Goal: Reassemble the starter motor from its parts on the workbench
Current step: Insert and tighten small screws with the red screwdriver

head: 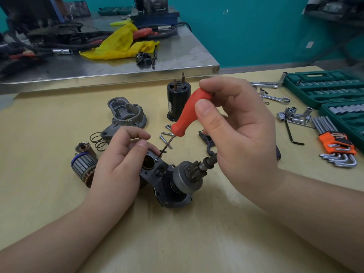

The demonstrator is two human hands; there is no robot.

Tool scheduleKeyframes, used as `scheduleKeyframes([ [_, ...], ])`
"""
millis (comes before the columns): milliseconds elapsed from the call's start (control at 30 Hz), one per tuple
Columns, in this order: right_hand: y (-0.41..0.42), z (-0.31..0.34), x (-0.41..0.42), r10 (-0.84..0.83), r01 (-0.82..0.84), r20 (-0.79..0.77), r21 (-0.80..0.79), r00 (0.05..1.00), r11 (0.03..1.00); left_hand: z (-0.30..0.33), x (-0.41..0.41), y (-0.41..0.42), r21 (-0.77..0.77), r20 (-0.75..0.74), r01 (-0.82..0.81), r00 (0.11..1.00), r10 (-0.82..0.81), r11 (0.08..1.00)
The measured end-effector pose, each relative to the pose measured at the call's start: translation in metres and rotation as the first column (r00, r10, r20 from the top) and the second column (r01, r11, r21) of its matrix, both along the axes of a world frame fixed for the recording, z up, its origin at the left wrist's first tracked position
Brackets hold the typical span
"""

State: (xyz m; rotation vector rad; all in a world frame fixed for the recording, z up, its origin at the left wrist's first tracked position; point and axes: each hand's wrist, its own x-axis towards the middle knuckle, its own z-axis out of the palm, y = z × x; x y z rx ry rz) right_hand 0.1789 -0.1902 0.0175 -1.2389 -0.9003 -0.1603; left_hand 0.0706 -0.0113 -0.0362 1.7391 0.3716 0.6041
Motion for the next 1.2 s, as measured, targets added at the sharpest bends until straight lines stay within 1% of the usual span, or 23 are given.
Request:
scheduleKeyframes([
  [100, -0.0002, -0.0003, -0.0006, 0.028, -0.026, -0.055, 0.030, 0.998, 0.999, 0.0001, 0.0000, 0.0007, 0.000, 0.003, 0.007, 1.000, -0.007, 1.000],
  [167, 0.0001, 0.0002, -0.0011, 0.030, -0.028, -0.063, 0.031, 0.998, 0.999, 0.0002, 0.0001, 0.0006, 0.008, 0.003, 0.008, 1.000, -0.009, 1.000],
  [367, -0.0002, 0.0002, -0.0002, -0.008, 0.008, -0.009, -0.007, 1.000, 1.000, -0.0003, 0.0001, 0.0002, 0.006, 0.009, 0.003, 1.000, -0.003, 1.000],
  [567, 0.0001, 0.0009, -0.0018, 0.043, -0.041, -0.059, 0.038, 0.997, 0.998, 0.0003, 0.0002, -0.0005, 0.024, 0.001, -0.007, 1.000, 0.007, 1.000],
  [800, -0.0006, 0.0030, -0.0027, -0.021, 0.021, -0.009, -0.023, 1.000, 1.000, -0.0003, 0.0004, -0.0003, 0.015, 0.004, -0.008, 1.000, 0.008, 1.000],
  [900, -0.0014, 0.0029, -0.0030, 0.027, -0.026, -0.067, 0.019, 0.997, 0.999, 0.0012, 0.0001, -0.0015, 0.021, -0.002, -0.011, 1.000, 0.011, 1.000],
  [967, -0.0011, 0.0029, -0.0027, 0.030, -0.028, -0.083, 0.022, 0.996, 0.999, 0.0019, -0.0001, -0.0020, 0.023, -0.007, -0.013, 1.000, 0.013, 1.000],
  [1200, -0.0007, 0.0035, -0.0023, -0.020, 0.020, -0.022, -0.023, 1.000, 1.000, 0.0013, 0.0001, -0.0020, 0.020, -0.015, -0.022, 1.000, 0.022, 1.000],
])
